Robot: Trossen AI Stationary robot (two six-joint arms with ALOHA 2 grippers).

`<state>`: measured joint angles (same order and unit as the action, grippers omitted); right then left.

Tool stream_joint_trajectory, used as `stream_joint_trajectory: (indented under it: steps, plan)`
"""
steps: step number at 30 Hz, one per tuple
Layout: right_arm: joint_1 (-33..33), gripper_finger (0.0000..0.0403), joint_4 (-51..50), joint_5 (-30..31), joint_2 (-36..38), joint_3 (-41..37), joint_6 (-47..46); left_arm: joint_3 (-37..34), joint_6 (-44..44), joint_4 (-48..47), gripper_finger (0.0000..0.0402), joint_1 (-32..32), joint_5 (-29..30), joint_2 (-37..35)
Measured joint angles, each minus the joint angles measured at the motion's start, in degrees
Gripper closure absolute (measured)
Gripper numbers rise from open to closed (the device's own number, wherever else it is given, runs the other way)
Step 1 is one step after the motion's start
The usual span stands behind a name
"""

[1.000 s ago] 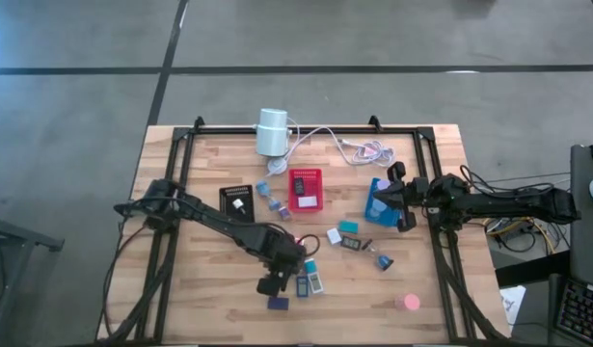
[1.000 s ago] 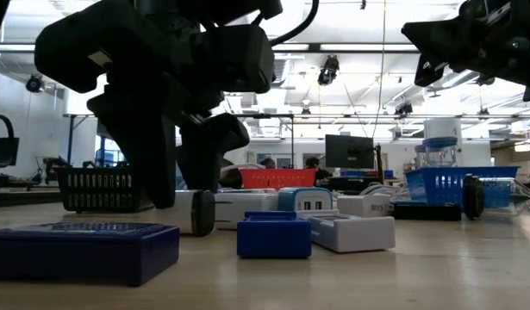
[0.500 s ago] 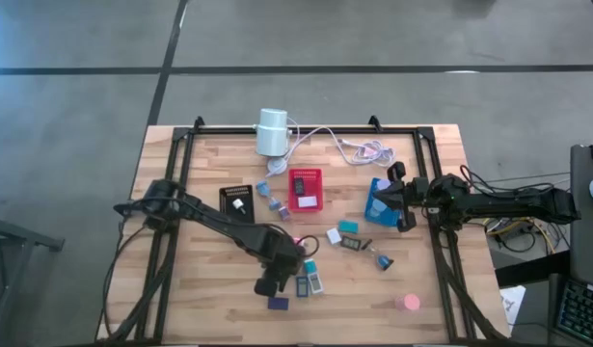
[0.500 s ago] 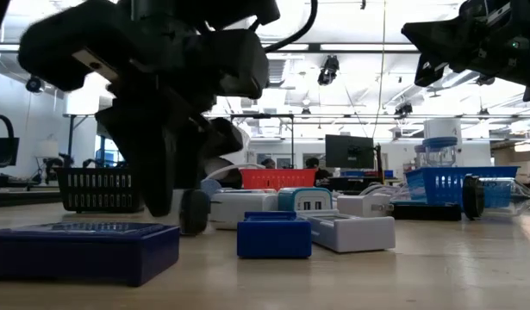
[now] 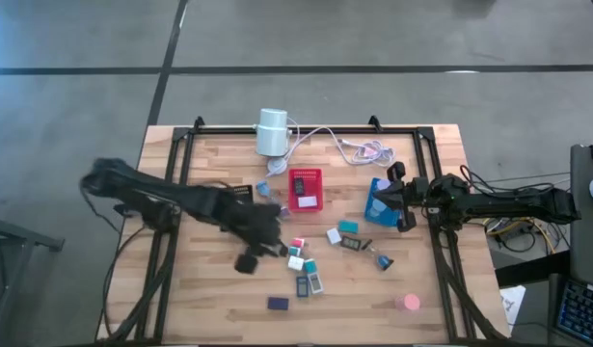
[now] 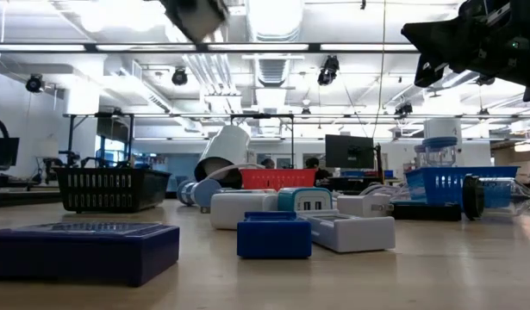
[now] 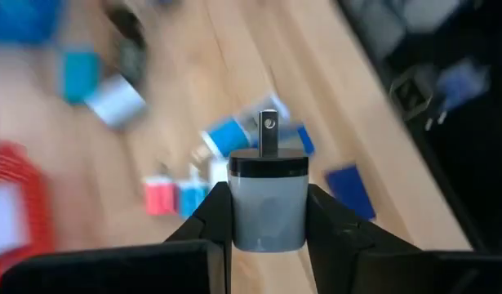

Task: Pick & Place Office items
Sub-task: Put the black charger adapter into the black basket

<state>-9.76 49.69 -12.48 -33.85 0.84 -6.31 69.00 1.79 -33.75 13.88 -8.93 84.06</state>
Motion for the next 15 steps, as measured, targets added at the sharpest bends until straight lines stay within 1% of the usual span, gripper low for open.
stream_joint_trajectory:
  steps: [2, 6, 10, 13, 15]
  plan:
    - [0.0, 0.0394, 0.0, 0.0, 0.0, 0.0, 0.0, -5.2, -0.1, 4.8, 0.0312, -1.2, 0.8, -7.5]
    - [0.0, 0.0394, -0.2, 0.0, 0.0, 0.0, -0.1, -18.8, -3.3, 15.3, 0.0312, -4.5, 4.3, -23.4]
    - [0.0, 0.0394, -0.2, 0.0, 0.0, 0.0, 0.1, -31.5, -6.4, 21.5, 0.0313, -8.8, 5.7, -38.3]
    - [0.0, 0.0394, -0.2, 0.0, 0.0, 0.0, 0.1, -40.7, -9.5, 26.4, 0.0313, -11.8, 5.9, -47.8]
    - [0.0, 0.0394, -0.2, 0.0, 0.0, 0.0, 0.2, -45.9, -12.2, 29.6, 0.0312, -13.2, 6.0, -52.8]
